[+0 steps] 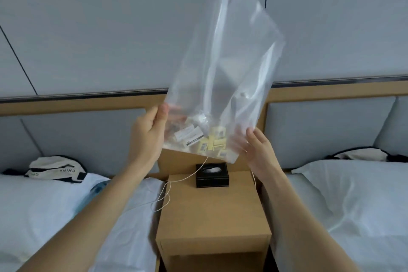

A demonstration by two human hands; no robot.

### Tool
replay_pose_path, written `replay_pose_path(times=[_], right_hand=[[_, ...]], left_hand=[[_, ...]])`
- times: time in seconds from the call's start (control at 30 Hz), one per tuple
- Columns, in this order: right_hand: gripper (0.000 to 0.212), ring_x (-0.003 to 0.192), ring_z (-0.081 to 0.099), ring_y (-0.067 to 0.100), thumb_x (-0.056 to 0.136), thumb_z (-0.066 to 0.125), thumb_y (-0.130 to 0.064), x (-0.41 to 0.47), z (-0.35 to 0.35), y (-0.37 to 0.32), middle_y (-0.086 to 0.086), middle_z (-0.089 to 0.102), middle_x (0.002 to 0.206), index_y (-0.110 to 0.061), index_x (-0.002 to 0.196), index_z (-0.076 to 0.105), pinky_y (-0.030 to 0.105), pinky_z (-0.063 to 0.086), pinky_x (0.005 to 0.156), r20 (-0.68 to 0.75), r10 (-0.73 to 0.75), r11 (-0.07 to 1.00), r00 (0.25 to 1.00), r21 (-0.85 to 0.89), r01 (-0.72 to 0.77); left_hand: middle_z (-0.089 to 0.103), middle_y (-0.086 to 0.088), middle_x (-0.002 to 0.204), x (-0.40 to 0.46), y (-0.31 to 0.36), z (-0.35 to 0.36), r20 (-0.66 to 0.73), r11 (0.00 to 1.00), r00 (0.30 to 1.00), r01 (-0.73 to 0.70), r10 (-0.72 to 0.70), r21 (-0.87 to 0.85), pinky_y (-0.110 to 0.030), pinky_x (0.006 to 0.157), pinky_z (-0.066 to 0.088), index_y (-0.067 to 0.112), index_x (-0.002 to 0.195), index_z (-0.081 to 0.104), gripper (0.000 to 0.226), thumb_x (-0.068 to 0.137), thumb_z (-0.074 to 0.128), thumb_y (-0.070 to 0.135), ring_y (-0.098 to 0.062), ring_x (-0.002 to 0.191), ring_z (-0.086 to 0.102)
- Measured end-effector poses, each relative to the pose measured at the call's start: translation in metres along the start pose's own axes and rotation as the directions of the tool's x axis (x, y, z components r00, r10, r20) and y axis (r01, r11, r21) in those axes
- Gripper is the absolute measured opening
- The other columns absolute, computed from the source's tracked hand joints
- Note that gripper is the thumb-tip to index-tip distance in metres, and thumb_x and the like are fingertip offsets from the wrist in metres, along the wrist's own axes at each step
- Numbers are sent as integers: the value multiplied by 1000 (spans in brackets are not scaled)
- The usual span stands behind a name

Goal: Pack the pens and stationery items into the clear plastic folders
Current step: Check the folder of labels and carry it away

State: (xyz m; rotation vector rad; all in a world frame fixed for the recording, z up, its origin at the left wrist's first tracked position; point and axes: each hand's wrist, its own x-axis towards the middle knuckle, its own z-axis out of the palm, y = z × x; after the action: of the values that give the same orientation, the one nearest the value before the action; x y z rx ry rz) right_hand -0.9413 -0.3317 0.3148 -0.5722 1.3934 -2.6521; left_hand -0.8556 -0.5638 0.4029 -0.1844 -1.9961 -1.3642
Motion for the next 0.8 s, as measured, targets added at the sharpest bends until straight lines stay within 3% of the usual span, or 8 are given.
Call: replay_pose_path(times=[0.1, 0.23, 0.3, 0.37, 0.5, 0.6, 0.7, 0.8], right_hand=[[24, 94, 66, 24, 73, 75, -44, -3, 9, 4, 5, 68, 91, -21, 76, 70, 45, 56, 83, 18, -28, 999, 999, 38, 28], [60, 97, 68, 26, 58, 87, -50, -2, 6, 34, 8, 70, 102, -17, 103, 66, 48, 54, 84, -97, 54, 998, 994, 39, -51], [63, 111, 60, 37, 67, 84, -42, -6, 3, 40, 16, 65, 116, -11, 116, 61, 64, 39, 100, -104, 86, 992, 991, 99, -76], [56, 110, 60, 37, 67, 85, -41, -9, -1, 40, 16, 65, 113, -9, 108, 64, 65, 36, 102, -93, 75, 993, 993, 99, -66], [48, 99, 62, 37, 65, 84, -46, -6, 5, 30, 15, 67, 102, -13, 96, 67, 63, 44, 92, -83, 49, 997, 995, 65, -44], [59, 102, 60, 39, 65, 86, -40, -1, 5, 36, 18, 63, 106, -8, 107, 60, 69, 40, 93, -99, 67, 991, 993, 121, -55], [35, 102, 61, 39, 72, 82, -26, 1, 2, 27, 21, 63, 105, -5, 96, 67, 60, 46, 94, -75, 63, 993, 995, 109, -55], [20, 84, 70, 25, 69, 76, -23, 2, -2, 9, 9, 72, 91, -12, 85, 72, 40, 58, 75, -21, 37, 999, 999, -14, -37]], left_hand=[[70, -15, 84, 6, -1, 2, -37, 999, 999, -17, 18, 32, -53, 71, 53, 30, 87, 69, 43, 95, 36, 57, -39, 80, 65], [66, -7, 63, 16, -24, 20, 0, 980, 999, 32, -32, 197, -29, 53, 49, 24, 79, 65, 38, 101, 38, 39, -14, 52, 58], [66, -9, 66, 15, -31, 21, 4, 973, 999, 33, -35, 229, -33, 59, 47, 18, 81, 67, 38, 101, 40, 36, -18, 59, 60], [68, -18, 76, 10, -31, 15, 36, 968, 999, 2, -11, 250, -41, 65, 48, 14, 88, 68, 42, 101, 39, 40, -30, 70, 63], [53, 12, 49, 7, -15, 13, -11, 968, 999, -37, 41, 249, -19, 52, 36, 24, 84, 62, 31, 102, 39, 31, 0, 50, 50], [68, 3, 69, 10, -29, 21, -3, 981, 1000, -8, 8, 191, -34, 64, 49, 27, 83, 63, 37, 100, 36, 46, -13, 68, 64], [70, -15, 77, 13, -49, 15, 5, 987, 999, 35, -36, 154, -53, 69, 52, 20, 93, 67, 56, 90, 33, 65, -35, 77, 66], [74, -2, 81, 6, -48, 5, 38, 998, 998, 57, -58, 32, -45, 67, 57, 29, 96, 67, 44, 96, 34, 57, -25, 83, 69]])
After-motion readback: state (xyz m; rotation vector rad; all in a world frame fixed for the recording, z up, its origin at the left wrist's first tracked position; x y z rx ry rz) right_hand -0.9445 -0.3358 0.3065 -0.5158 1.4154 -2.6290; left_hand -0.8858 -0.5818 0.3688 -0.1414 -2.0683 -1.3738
